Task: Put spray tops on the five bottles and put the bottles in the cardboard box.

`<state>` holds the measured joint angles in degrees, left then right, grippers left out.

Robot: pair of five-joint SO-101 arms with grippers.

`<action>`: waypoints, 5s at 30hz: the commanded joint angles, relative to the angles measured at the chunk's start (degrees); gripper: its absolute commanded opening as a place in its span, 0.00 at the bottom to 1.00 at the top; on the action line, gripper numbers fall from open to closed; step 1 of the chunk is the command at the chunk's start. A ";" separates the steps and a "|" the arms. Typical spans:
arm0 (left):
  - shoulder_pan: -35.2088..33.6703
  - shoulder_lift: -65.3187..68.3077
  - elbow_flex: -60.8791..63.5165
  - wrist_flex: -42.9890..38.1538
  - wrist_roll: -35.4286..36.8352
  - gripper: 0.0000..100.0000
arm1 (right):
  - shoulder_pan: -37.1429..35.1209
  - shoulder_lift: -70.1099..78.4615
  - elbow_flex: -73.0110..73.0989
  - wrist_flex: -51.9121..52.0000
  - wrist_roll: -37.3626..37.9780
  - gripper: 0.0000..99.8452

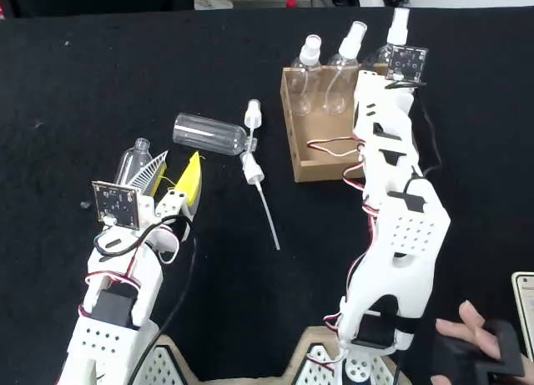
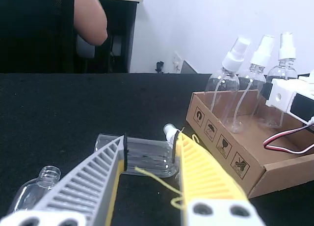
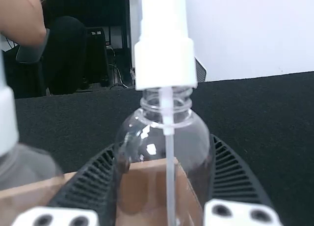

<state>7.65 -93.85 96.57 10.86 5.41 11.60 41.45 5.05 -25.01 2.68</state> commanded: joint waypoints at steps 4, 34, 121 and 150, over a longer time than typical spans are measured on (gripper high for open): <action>0.31 -0.53 1.27 -0.88 -0.70 0.17 | 0.79 -0.75 -0.84 -1.41 0.35 0.19; 0.31 -0.53 1.27 -0.88 -0.70 0.17 | 0.62 -1.10 1.54 -1.41 0.44 0.19; 0.31 -0.53 1.27 -0.88 -0.70 0.17 | 3.69 -21.93 17.36 -1.41 0.35 0.16; 0.31 -0.53 1.27 -0.88 -0.70 0.17 | 30.07 -56.31 52.44 -1.32 0.88 0.16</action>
<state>7.65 -93.85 96.57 10.86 5.41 37.89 -11.82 56.92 -25.01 3.03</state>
